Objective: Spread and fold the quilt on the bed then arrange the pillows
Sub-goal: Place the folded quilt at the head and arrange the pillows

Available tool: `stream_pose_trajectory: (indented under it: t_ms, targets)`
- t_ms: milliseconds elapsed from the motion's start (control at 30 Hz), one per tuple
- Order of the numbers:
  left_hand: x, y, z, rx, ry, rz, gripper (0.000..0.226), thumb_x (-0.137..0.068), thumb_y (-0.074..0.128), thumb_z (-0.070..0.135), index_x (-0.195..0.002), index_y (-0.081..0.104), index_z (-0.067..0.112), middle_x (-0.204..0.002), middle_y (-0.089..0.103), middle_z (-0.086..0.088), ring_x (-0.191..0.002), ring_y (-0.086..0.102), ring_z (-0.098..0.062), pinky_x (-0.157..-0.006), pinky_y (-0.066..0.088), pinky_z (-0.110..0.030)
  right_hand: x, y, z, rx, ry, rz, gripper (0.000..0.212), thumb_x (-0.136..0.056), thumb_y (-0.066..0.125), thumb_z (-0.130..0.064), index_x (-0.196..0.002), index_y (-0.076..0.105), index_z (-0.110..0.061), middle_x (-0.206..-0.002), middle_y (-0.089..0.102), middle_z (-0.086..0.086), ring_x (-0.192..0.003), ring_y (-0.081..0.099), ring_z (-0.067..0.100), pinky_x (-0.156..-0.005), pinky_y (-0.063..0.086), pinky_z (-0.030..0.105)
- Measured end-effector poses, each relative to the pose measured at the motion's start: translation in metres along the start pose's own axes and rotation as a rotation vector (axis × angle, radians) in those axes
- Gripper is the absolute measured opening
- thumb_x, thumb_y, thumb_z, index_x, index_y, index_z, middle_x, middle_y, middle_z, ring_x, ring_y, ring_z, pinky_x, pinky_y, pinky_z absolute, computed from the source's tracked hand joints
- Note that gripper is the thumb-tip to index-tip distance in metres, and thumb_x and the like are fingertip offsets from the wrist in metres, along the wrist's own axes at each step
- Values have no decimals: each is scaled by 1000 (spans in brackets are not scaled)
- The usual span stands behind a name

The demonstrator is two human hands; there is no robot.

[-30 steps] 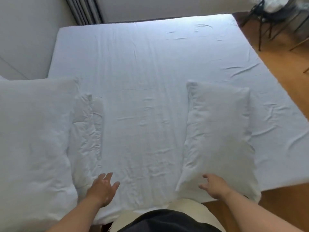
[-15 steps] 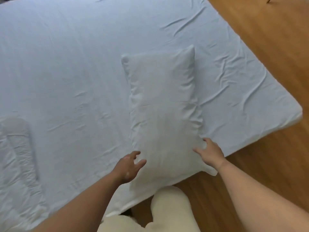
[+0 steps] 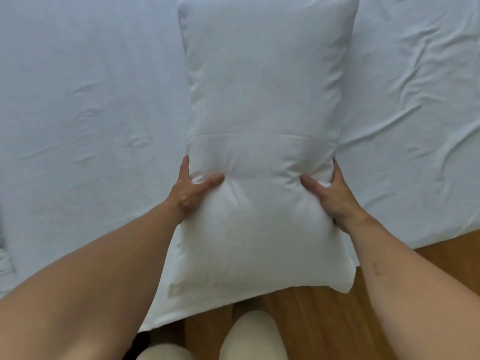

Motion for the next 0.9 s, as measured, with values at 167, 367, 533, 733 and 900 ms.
stream_pose_trajectory:
  t_ms: [167,367,533,733,900]
  targets:
    - [25,22,14,285,51,-153,81,-66,89,44,-134,46,37,-117,71,7,-105,70,-21,-80,59,-39,27,30,-29,-189,-97,-56,62,-82,78,-26,-137,50,-32,-113,69,-20,-90,68,-9,-69,54,10]
    - [86,-12,48,359,182,-171,56,-78,82,18,-125,56,30,-116,73,6,-105,70,-17,-80,59,-33,79,50,-86,-250,-171,-45,45,-82,79,-15,-118,60,-33,-97,75,-24,-88,71,-4,-65,53,10]
    - [141,-90,57,319,279,-58,77,-62,91,39,-130,54,37,-120,70,10,-109,68,-15,-93,55,-44,137,81,-143,-266,-245,-45,46,-81,81,-18,-119,59,-30,-87,72,-32,-77,68,-13,-58,49,5]
    - [218,-217,34,343,383,130,87,-54,92,46,-131,52,43,-121,69,14,-109,67,-11,-94,54,-43,224,170,-217,-204,-426,-169,79,-52,88,-52,-124,59,-39,-112,72,-21,-97,70,-2,-70,55,15]
    - [288,-338,-3,410,482,262,85,-57,92,40,-133,52,39,-123,68,12,-112,66,-11,-96,54,-44,309,268,-276,-143,-542,-233,75,-51,83,-54,-122,59,-44,-110,71,-26,-94,68,-7,-67,51,7]
Point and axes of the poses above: each hand's wrist, its own x-axis away from the middle knuckle, its own y-axis out of the palm, z = x × y, the point moved 8 cm from there along -x, towards the middle knuckle
